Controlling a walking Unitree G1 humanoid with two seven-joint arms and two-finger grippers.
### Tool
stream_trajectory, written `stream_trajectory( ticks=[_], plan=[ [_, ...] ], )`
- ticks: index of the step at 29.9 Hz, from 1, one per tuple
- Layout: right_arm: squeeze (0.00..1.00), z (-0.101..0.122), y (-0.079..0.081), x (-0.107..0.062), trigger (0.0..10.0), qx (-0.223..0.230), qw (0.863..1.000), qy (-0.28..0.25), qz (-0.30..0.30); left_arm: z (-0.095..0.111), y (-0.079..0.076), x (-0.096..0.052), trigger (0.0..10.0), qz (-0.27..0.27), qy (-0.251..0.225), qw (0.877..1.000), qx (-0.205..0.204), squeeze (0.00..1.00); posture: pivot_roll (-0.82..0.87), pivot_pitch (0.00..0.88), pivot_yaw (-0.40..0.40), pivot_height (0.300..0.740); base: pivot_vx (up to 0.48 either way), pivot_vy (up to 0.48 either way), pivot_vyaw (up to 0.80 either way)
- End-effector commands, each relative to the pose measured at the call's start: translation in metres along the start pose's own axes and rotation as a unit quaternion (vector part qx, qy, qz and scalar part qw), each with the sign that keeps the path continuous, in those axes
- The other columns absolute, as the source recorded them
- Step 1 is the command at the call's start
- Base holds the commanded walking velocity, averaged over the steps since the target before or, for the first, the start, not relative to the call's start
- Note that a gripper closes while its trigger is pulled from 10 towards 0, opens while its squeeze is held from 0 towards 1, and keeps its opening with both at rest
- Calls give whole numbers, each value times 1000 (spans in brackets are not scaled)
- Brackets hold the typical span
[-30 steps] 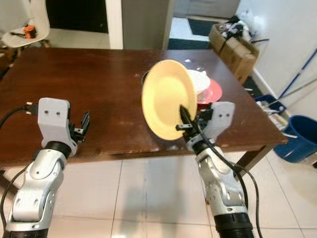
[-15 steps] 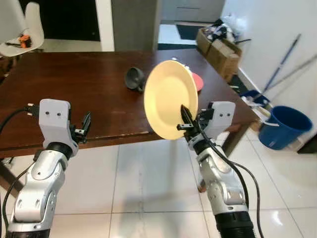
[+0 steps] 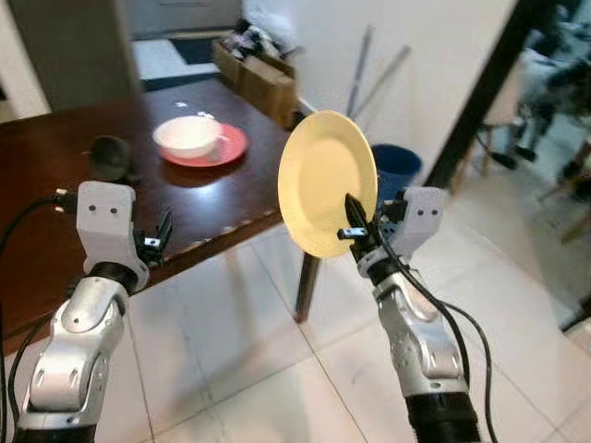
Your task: Setting the table
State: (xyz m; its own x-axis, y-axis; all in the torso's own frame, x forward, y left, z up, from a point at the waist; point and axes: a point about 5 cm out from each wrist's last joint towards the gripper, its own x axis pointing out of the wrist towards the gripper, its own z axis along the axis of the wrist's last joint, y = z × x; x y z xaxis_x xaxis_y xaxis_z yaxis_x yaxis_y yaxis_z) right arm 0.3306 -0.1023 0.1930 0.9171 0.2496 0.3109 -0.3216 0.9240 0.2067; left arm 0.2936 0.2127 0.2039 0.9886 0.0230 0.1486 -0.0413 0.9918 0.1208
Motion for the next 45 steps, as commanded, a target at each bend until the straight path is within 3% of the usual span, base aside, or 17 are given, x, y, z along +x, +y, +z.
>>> stream_trajectory(
  ticks=[1,9,19,25,32,38,42,45],
  plan=[
    [0,-1,0,0,10000,2,1000,1,2,-4,-1,-1,10000,-2,6,1000,0,0,77,28,8,740,0,0,-800],
    [0,-1,0,0,10000,2,1000,1,2,-8,0,-2,10000,-1,12,1000,1,0,77,31,10,740,0,0,-800],
    [0,-9,-1,-5,10000,-9,1000,18,8,-30,7,-10,10000,12,47,999,12,0,76,37,7,740,0,0,-800],
    [0,-42,-9,-23,10000,-52,995,83,30,-48,7,-18,10000,14,75,997,15,0,73,39,1,740,0,0,-800],
    [0,-93,-24,-59,10000,-52,981,187,27,-83,5,-38,10000,13,120,993,7,0,76,40,-3,740,0,0,-800],
    [0,-104,-27,-68,10000,-55,976,208,25,-110,-6,-53,10000,1,156,987,28,0,76,35,-3,740,0,0,-800],
    [0,-107,-33,-70,10000,-62,975,213,11,-119,-11,-53,10000,-8,160,986,36,0,68,30,0,740,0,0,-800],
    [0,-108,-43,-75,10000,-70,975,212,-9,-122,-25,-47,10000,-51,153,986,38,0,48,21,18,740,0,0,-800]
  ],
)
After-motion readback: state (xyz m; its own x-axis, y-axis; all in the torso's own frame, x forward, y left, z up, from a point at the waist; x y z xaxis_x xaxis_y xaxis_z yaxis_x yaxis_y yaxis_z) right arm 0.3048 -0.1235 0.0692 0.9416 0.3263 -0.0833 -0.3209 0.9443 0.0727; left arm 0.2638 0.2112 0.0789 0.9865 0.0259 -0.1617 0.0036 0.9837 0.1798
